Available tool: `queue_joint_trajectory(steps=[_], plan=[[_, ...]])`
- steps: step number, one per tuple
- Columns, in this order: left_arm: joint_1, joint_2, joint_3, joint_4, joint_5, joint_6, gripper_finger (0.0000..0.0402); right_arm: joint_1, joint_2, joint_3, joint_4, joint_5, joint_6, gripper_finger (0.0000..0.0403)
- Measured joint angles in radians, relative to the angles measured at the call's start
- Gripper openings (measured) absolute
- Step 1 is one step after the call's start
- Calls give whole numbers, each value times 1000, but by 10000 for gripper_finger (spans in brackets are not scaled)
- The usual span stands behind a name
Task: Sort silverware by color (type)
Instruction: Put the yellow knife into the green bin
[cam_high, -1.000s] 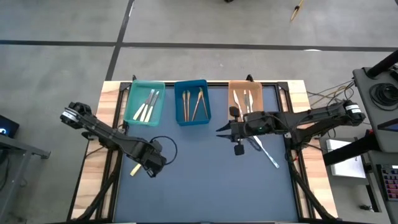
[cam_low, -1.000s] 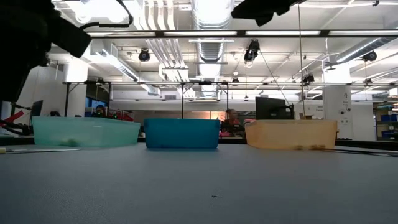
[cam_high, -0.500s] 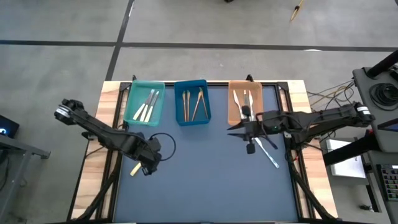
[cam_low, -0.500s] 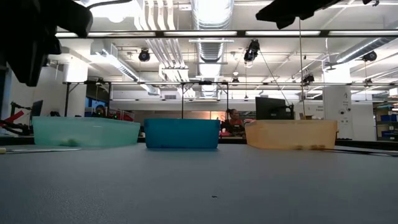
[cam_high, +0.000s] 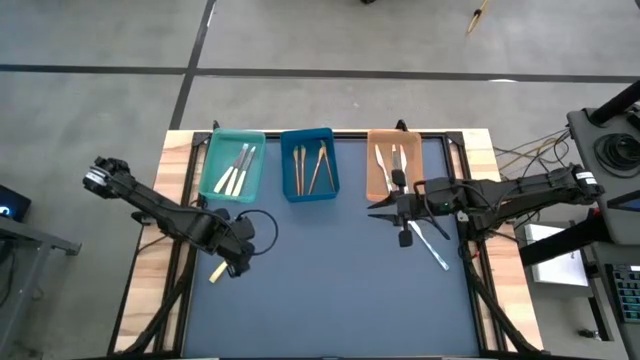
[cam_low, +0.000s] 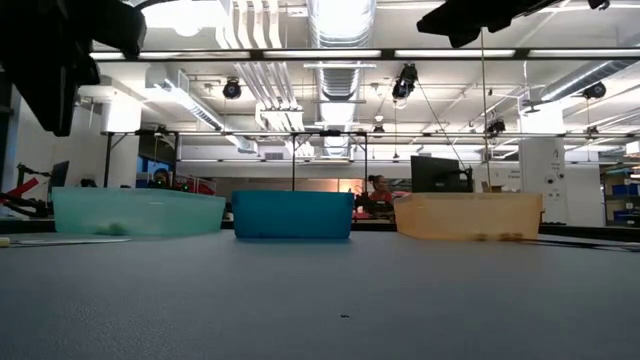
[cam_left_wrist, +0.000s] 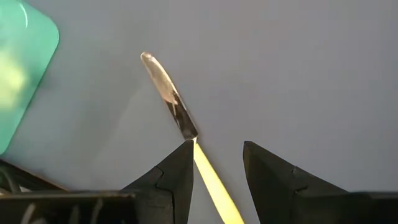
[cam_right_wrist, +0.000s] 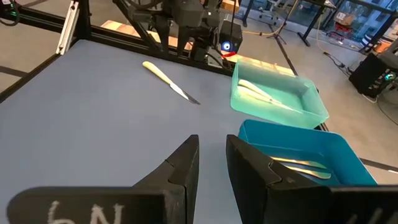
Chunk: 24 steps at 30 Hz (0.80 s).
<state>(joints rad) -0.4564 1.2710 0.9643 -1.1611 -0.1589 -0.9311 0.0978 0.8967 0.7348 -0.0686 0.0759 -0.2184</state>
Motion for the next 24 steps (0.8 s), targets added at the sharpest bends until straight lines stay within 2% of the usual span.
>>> queue_joint_trajectory(steps=[8,15,24], plan=[[0,-23,-100,3,16,-107,121,0,0,0,0,0,1,72],[0,-31,-201,39,115,-241,121,0,0,0,0,0,2,72],[-1,-8,-224,91,145,-286,121,0,0,0,0,1,10,72]])
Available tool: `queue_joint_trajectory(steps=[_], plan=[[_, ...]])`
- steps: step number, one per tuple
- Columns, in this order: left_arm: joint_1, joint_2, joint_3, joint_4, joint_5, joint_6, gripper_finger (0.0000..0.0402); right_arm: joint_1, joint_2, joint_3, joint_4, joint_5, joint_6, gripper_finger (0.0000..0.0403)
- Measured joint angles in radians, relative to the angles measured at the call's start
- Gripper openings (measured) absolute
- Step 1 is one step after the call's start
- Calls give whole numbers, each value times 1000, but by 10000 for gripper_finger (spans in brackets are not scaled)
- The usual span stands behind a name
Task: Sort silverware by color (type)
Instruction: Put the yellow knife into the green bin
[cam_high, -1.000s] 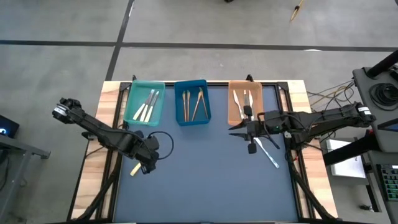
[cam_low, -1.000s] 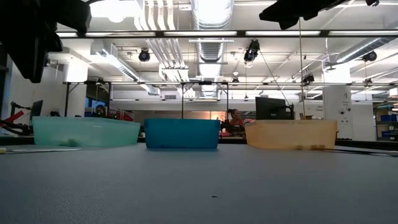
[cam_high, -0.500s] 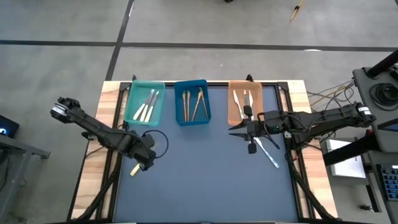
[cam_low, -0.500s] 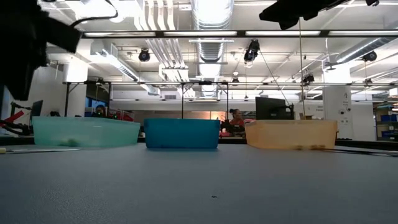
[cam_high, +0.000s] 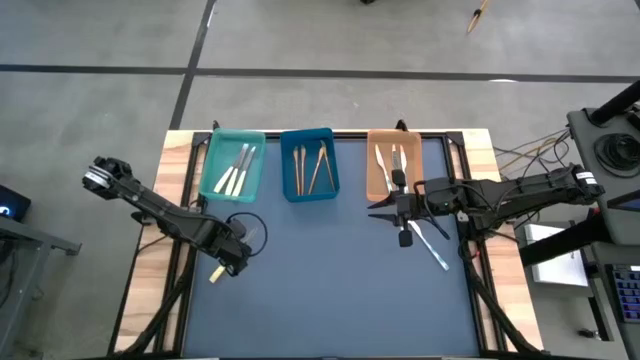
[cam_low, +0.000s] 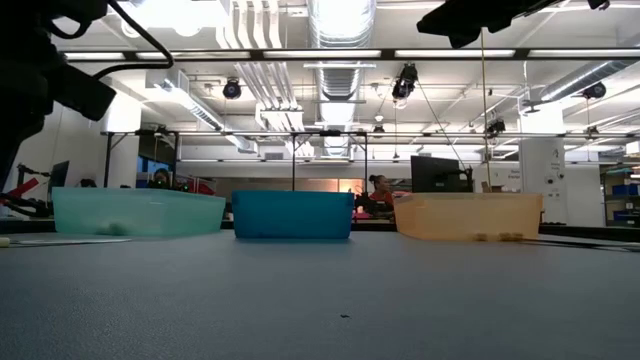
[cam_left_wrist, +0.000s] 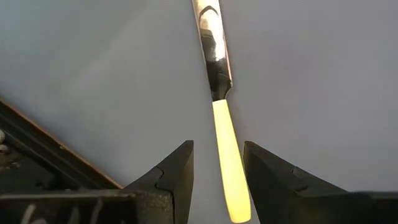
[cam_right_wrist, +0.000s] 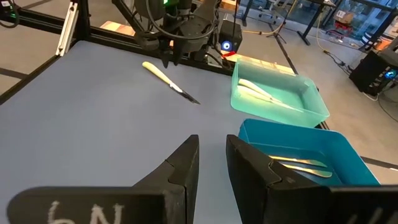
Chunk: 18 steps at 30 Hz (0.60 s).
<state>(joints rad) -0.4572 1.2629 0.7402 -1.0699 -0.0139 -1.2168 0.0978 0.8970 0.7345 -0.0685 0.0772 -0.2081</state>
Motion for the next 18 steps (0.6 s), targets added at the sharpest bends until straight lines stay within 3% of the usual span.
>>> queue_joint_trajectory(steps=[18], plan=[[0,1,-3,7,0,-42,121,0,0,0,0,0,-1,72]])
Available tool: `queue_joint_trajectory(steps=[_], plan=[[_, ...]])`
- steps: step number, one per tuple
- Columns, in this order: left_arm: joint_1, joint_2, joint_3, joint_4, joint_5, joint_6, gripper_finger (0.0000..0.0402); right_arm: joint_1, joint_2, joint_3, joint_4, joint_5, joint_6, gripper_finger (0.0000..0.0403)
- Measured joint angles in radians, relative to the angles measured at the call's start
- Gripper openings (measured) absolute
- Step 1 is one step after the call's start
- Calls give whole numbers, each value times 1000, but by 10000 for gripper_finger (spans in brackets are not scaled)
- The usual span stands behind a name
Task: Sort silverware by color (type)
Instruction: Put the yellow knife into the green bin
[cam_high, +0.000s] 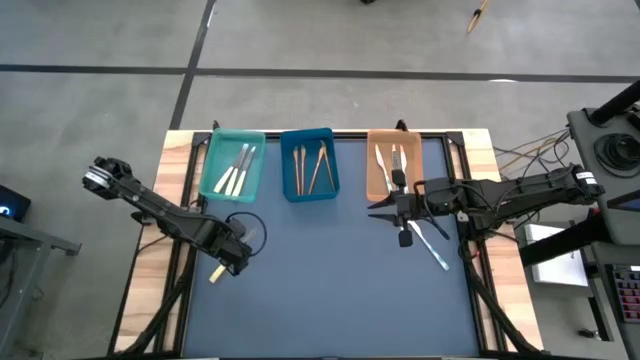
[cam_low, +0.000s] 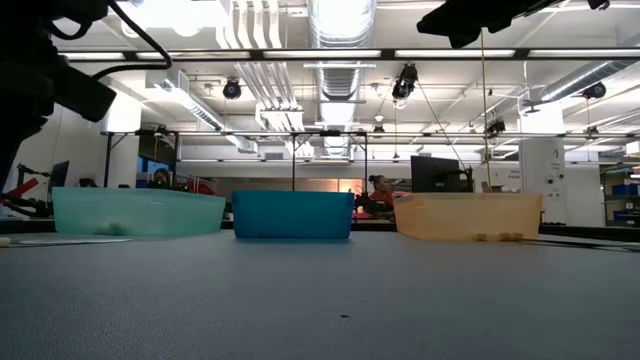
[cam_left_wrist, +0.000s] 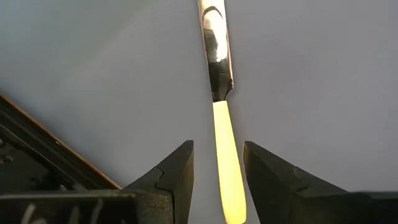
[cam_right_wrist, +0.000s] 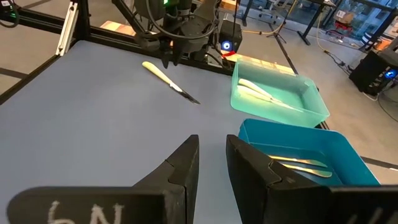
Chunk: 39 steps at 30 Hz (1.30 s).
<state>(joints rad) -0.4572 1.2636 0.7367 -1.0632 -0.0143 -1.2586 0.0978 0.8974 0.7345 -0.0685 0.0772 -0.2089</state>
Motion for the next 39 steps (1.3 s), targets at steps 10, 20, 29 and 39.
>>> queue_joint_trajectory(steps=[10,20,29,39], plan=[[0,0,-1,0,0,-68,130,0,0,-3,0,0,0,72],[0,1,-1,2,-3,-158,233,0,0,-3,0,0,0,72],[0,1,-16,58,-3,-140,244,0,0,-3,0,0,0,72],[0,1,-84,110,19,-142,231,0,0,-4,0,0,0,72]])
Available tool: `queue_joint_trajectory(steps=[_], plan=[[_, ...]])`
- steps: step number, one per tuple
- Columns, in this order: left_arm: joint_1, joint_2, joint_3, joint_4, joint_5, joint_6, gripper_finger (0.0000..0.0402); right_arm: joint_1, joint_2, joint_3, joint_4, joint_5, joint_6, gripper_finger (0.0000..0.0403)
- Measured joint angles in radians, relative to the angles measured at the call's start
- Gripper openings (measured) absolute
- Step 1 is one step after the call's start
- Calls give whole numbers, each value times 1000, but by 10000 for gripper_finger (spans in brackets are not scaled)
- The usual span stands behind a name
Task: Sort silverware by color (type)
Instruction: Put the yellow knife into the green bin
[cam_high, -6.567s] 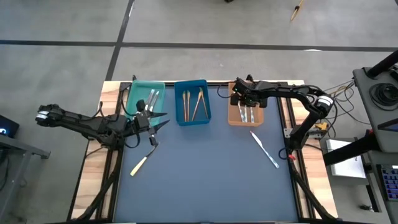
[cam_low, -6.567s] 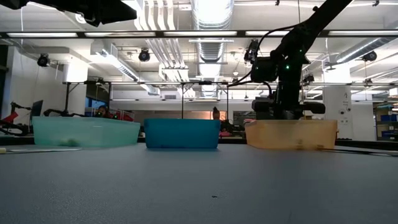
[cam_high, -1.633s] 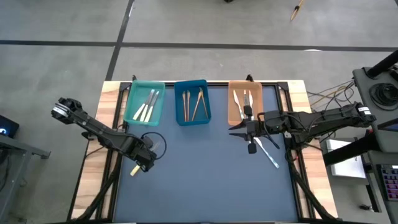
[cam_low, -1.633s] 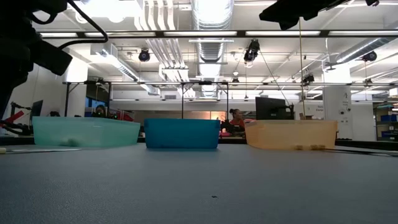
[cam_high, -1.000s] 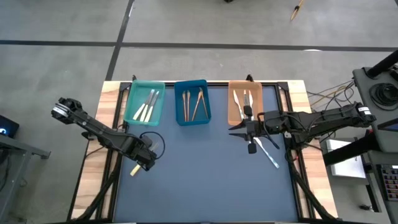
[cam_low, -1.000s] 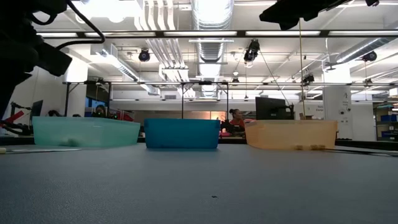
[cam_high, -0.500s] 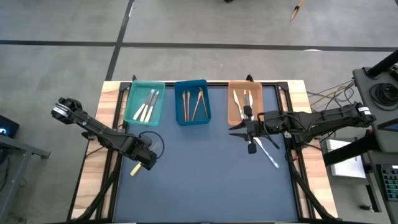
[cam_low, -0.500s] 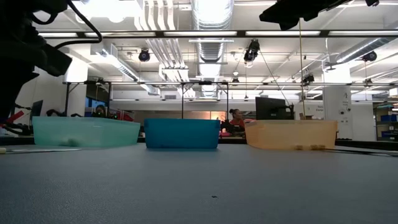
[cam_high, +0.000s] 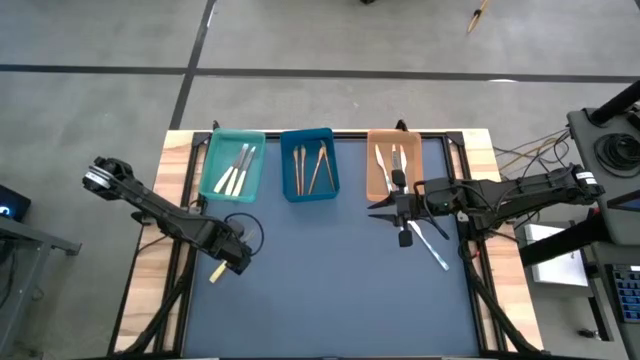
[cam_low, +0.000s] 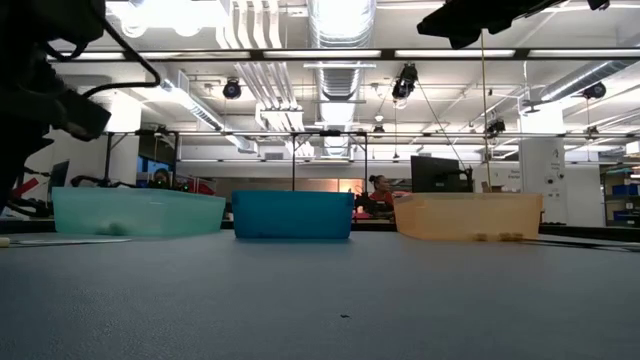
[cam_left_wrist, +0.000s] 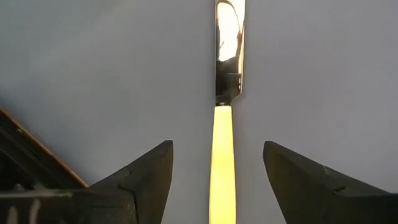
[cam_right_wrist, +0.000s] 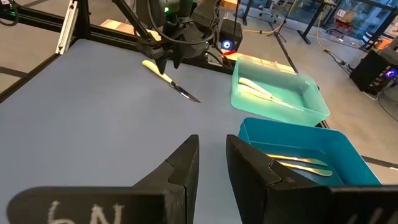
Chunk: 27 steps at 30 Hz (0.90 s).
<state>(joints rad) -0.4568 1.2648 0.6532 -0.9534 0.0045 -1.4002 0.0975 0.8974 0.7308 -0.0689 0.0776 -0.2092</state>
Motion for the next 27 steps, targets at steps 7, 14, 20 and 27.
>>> queue_joint_trajectory(steps=[7,14,20,27], plan=[[-1,0,-54,123,9,0,230,0,0,-2,0,0,0,72],[-1,0,-82,156,8,-7,230,0,0,-5,0,0,3,72],[-1,0,-103,180,8,-18,226,0,0,-5,0,0,7,72],[-1,0,-108,202,-11,-27,214,0,0,-5,0,1,9,72]])
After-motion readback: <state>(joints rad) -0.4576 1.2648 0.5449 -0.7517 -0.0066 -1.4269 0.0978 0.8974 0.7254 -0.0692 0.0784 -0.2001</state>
